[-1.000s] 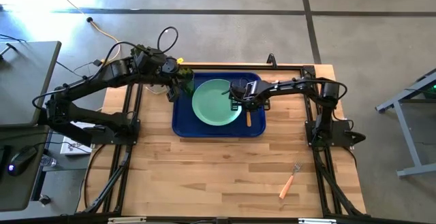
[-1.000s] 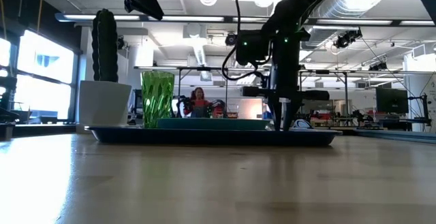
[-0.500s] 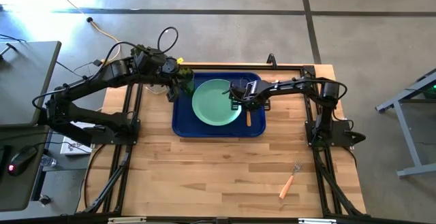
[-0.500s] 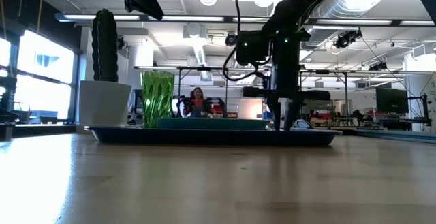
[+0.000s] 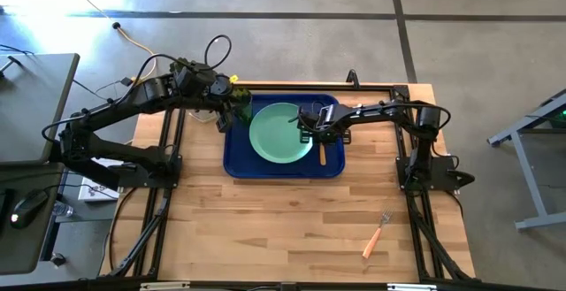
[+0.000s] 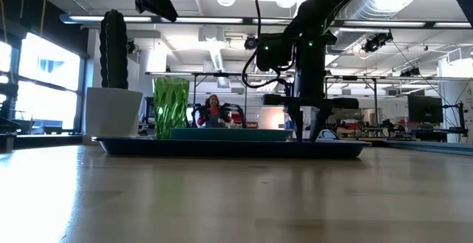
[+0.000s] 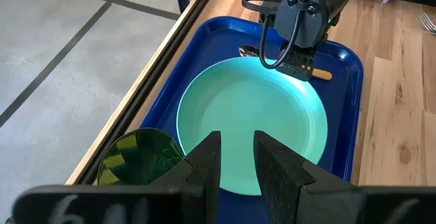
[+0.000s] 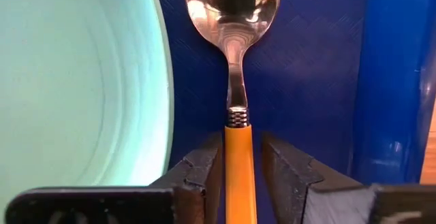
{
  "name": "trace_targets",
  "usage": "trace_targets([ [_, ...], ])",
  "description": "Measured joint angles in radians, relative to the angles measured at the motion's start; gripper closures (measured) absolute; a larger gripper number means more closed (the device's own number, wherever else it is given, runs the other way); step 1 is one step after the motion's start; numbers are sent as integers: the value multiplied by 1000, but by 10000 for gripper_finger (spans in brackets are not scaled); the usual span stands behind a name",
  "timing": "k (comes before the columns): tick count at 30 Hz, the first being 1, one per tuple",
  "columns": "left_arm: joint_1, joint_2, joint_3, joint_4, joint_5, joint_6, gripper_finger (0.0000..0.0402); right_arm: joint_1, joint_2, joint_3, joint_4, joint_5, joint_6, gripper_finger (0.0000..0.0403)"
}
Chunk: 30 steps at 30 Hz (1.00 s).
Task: Pick and place plate/cup/fork/spoon on tray
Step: Put the yellow spoon to the right of the green plate on the blue tray, then put the light brown fork to the right of the yellow spoon on the blue tray
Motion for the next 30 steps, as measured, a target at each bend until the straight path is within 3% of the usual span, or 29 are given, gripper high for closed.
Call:
trace_targets([
  [6, 0, 0, 0, 0, 0, 25, 326, 0, 0, 0, 0, 0, 6, 290],
  [17, 0, 0, 0, 0, 0, 25, 326, 4, -18, 3, -14, -50, -18, 286],
  [30, 0, 0, 0, 0, 0, 25, 326, 83, -153, 3, -55, -54, 53, 286],
])
